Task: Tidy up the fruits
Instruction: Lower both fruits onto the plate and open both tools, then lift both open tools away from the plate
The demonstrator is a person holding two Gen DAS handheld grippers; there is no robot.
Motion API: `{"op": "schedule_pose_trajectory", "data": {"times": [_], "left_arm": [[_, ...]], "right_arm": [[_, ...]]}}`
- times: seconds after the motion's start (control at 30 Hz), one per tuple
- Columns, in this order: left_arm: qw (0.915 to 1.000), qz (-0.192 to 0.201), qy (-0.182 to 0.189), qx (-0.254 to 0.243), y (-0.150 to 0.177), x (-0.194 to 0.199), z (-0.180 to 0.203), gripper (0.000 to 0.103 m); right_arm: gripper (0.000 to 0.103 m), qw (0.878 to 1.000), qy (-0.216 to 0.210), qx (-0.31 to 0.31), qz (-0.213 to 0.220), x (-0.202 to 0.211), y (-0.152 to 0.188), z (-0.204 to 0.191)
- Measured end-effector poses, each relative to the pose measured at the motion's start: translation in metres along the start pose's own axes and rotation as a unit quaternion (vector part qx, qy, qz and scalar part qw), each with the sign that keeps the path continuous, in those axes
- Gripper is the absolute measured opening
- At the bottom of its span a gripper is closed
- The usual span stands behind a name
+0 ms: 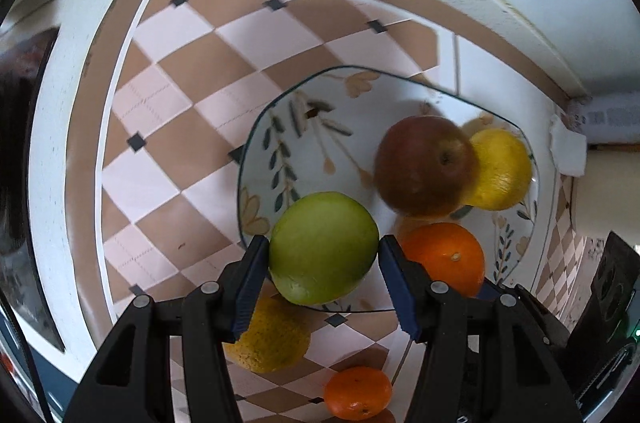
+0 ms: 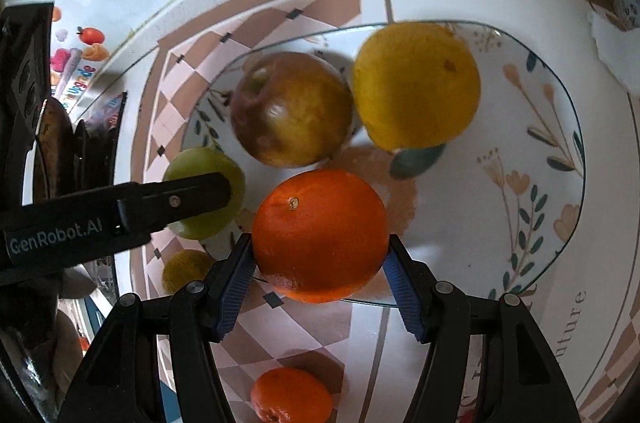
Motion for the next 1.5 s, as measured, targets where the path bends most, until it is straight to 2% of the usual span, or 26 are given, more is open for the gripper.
{"op": "schedule_pose_trajectory", "data": {"times": [0.07, 0.1, 0.13, 0.17, 0.23, 0.27, 0.43, 0.7, 0.87, 1.1, 1.5], "left_arm": [[1.0000, -0.004, -0.005, 0.001, 0.001, -0.002, -0.002, 0.054], [1.0000, 0.000, -0.003, -0.002, 0.001, -0.001, -0.001, 0.055], [1.0000, 0.006, -0.004, -0.007, 0.001, 0.001, -0.001, 0.055], [0.9998, 0.010, -0.011, -0.012, 0.000, 0.003, -0.001, 0.057], [0.9995, 0.016, -0.019, -0.020, 0.000, 0.007, -0.001, 0.069], [0.9992, 0.023, -0.022, -0.025, -0.001, 0.011, 0.000, 0.077], [0.9967, 0.055, -0.044, -0.041, 0.001, 0.031, -0.003, 0.089], [0.9925, 0.099, -0.042, -0.058, 0.027, 0.070, 0.006, 0.089], [0.9891, 0.123, -0.032, -0.075, 0.045, 0.097, 0.015, 0.089], [0.9788, 0.172, -0.040, -0.103, 0.069, 0.142, 0.022, 0.089], [0.9621, 0.232, -0.041, -0.136, 0.129, 0.215, 0.037, 0.089]], "right_arm": [[0.079, 1.000, -0.016, -0.010, 0.004, 0.003, -0.001, 0.001], [0.088, 1.000, -0.019, -0.014, 0.006, 0.006, -0.002, 0.002], [0.090, 1.000, -0.020, -0.015, 0.008, 0.009, -0.004, 0.002], [0.091, 1.000, -0.021, -0.016, 0.014, 0.015, -0.006, 0.003], [0.091, 1.000, -0.008, -0.017, 0.019, 0.021, -0.009, 0.006], [0.091, 1.000, 0.006, -0.018, 0.023, 0.027, -0.011, 0.010], [0.091, 0.997, 0.052, -0.020, 0.047, 0.052, -0.015, 0.025], [0.092, 0.990, 0.109, 0.000, 0.085, 0.102, 0.002, 0.032], [0.092, 0.988, 0.113, 0.001, 0.102, 0.136, 0.022, 0.030], [0.092, 0.982, 0.127, 0.017, 0.138, 0.185, 0.048, 0.014], [0.092, 0.969, 0.136, 0.023, 0.203, 0.280, 0.091, -0.009]]}}
Point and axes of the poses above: each gripper's, at about its wrist camera, not at the fingertips, and x roughly against the way its jaws point, z to its right, y to its underside, the point moved 7 cm from there along -x, roughly the way its jaws point, and after that the axes turned 10 degrees about z, right-handed, at the moved point
